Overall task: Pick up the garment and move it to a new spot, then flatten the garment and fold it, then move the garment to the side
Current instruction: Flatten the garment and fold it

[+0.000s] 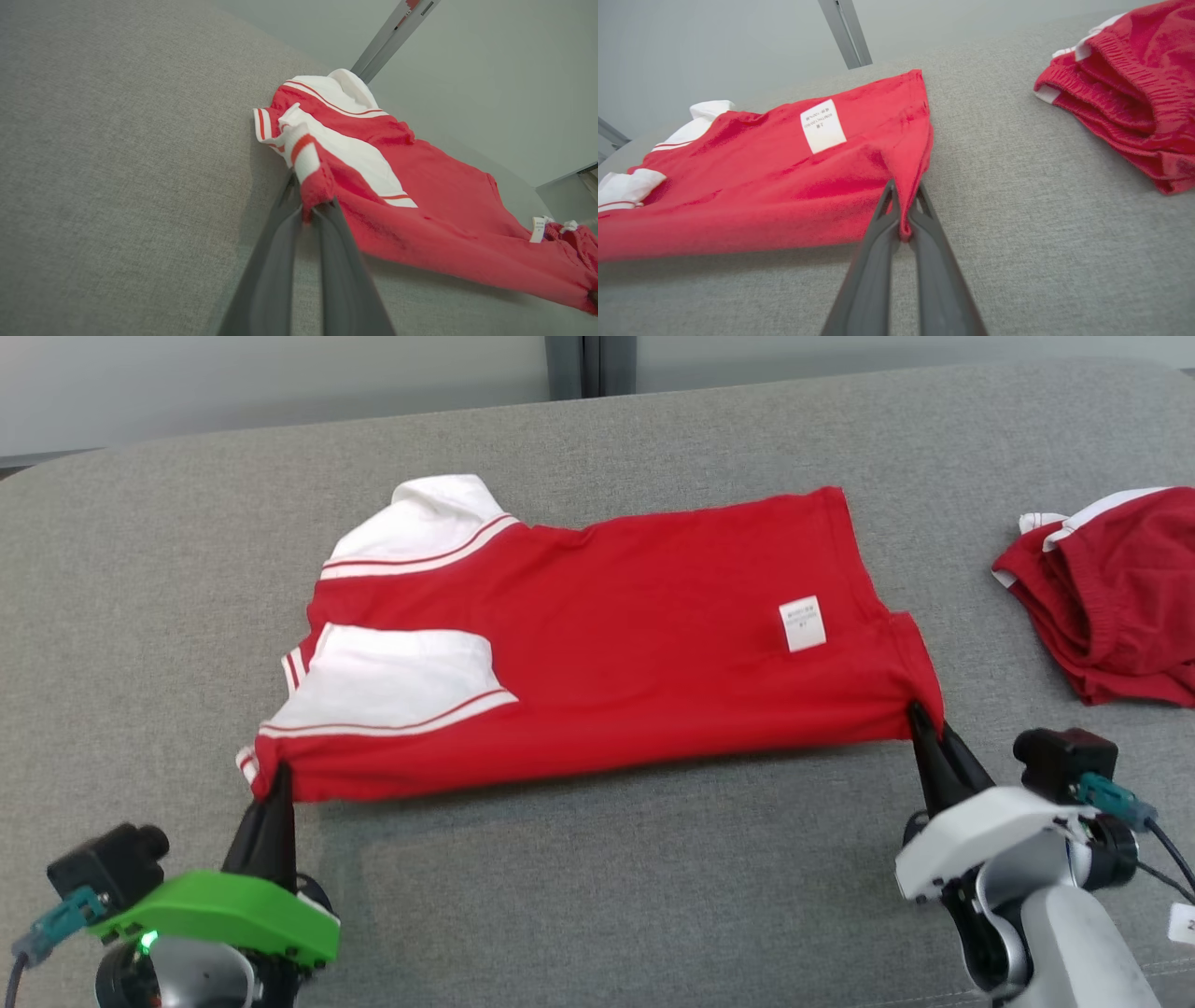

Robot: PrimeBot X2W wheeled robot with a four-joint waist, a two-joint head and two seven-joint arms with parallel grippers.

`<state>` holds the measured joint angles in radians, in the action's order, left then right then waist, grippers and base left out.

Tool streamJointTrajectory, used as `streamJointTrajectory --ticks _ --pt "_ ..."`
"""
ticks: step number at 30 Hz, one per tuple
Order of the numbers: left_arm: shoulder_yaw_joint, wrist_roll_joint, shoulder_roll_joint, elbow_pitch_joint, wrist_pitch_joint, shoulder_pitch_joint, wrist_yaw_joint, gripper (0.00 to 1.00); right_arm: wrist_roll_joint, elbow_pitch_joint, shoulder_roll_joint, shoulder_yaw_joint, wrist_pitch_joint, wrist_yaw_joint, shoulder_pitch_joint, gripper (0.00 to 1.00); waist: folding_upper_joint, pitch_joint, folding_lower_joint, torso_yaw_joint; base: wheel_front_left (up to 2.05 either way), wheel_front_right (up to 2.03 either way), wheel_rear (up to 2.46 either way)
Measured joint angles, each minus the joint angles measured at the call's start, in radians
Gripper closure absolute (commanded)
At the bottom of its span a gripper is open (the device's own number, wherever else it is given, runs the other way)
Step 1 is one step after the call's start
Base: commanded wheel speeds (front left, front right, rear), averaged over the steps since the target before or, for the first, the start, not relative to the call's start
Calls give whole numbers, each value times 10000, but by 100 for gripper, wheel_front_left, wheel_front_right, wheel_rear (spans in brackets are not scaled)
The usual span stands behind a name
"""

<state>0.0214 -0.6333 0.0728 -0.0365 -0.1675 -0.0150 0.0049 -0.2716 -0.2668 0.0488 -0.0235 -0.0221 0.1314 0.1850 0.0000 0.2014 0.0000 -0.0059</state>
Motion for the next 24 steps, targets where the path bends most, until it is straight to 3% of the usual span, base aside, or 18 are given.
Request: streamJointTrajectory --ticks 7,18,19,20,21,24 --pt "-364 -481 -148 -1074 -297 2108 535 100 -316 2220 0 -297 1223 0 -2189 100 0 64 0 7 0 0 0" --pt "-535 -715 -176 -119 -155 2545 865 100 -635 1812 0 -384 1285 0 -2814 100 0 54 0 -16 0 0 0" --pt "-525 -715 -167 -61 -130 2543 863 78 -625 1749 -2 -387 1252 0 -2812 64 0 46 0 -31 0 0 0" --pt "-512 -698 -155 -21 -35 2533 861 55 -604 1668 -4 -401 1210 2 -2808 43 0 30 0 -53 0 0 0" --pt "-504 -650 -132 -4 31 2501 863 0 -591 1620 -4 -416 1156 2 -2800 0 0 10 0 -74 0 0 0" --pt "-416 -487 31 -8 151 2442 880 0 -552 1517 2 -407 1085 0 -2767 0 0 -55 0 -140 0 0 0"
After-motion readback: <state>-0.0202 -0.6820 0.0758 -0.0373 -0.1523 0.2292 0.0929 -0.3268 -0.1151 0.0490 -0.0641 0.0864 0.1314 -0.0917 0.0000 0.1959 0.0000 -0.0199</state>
